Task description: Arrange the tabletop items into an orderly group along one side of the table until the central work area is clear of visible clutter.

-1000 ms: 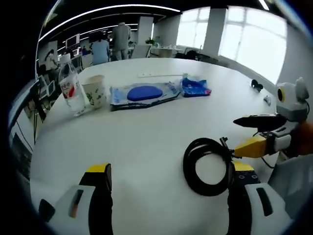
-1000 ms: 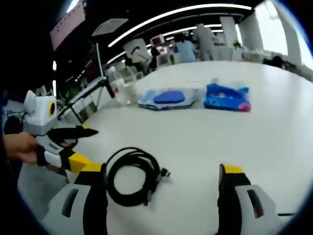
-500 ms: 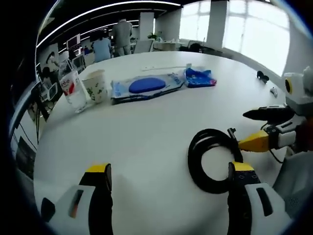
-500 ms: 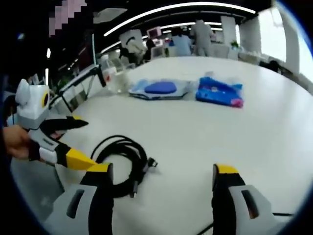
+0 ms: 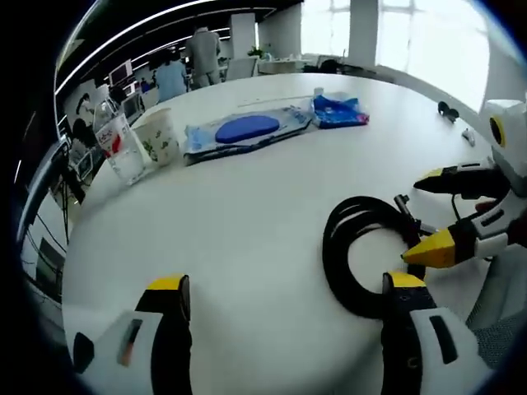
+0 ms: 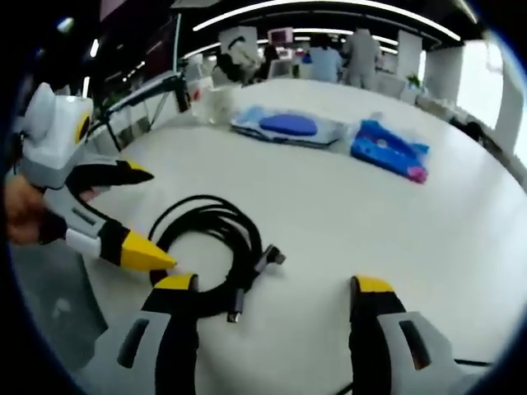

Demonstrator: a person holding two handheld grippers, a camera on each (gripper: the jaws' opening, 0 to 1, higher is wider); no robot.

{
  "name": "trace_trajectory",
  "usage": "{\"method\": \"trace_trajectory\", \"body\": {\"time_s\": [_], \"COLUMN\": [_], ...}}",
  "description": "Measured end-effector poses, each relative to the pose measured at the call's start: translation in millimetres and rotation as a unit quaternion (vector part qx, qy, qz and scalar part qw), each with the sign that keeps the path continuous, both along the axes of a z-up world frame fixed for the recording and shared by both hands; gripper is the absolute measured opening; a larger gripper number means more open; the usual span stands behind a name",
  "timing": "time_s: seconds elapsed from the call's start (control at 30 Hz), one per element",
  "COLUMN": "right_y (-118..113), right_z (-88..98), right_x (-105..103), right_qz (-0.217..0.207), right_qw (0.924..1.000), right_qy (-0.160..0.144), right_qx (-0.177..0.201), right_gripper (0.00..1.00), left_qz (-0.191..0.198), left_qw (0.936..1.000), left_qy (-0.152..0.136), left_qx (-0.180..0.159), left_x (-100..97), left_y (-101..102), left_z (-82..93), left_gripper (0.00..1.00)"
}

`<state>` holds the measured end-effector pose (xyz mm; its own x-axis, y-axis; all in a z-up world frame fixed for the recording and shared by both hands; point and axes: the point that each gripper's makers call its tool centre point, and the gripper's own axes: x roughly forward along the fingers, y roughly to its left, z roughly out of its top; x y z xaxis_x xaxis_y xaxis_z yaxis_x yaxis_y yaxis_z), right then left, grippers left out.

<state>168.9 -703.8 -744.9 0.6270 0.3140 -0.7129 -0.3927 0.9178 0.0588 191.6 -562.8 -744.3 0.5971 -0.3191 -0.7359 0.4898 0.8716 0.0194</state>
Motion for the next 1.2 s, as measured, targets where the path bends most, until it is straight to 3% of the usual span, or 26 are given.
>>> {"method": "trace_trajectory", "body": {"time_s": [0.17,0.33,0.4,0.5,0.63,1.03,1.2], "right_y": [0.6,2.8,9.0,21.6,33.4,25.2,25.3], "right_z": [-1.7,-3.0,-1.6,-0.8,-0.7,0.3,-0.1], "right_x": [1.4,1.8,-0.4,-4.0,-8.5,-6.5,-5.5], "right_qz": [-0.008,-0.012,0.003,0.030,0.052,0.039,0.039], "right_qw": [0.9999,0.9997,0.9997,0.9992,0.9979,0.9983,0.9983], "right_qy": [0.003,0.006,0.007,0.000,-0.002,-0.001,-0.004], "right_qx": [-0.009,-0.020,-0.022,-0.028,-0.039,-0.042,-0.043], "right_gripper": [0.72,0.71,0.64,0.47,0.30,0.18,0.13], "left_qz": [0.007,-0.010,-0.016,-0.024,-0.038,-0.047,-0.065], "left_qw": [1.0000,0.9996,0.9996,0.9996,0.9989,0.9984,0.9974], "left_qy": [0.001,-0.014,-0.013,0.000,-0.006,0.030,0.027], "left_qx": [0.001,0.021,0.022,0.016,0.027,0.008,0.009], "left_x": [0.1,-0.4,-1.5,-4.4,-4.1,-15.4,-18.3], "left_y": [-1.0,-5.9,-9.7,-14.9,-17.7,-31.5,-38.0], "left_z": [-1.5,2.1,1.8,0.0,1.8,-0.6,0.2], "left_gripper": [0.94,0.90,0.86,0.78,0.76,0.52,0.44]}}
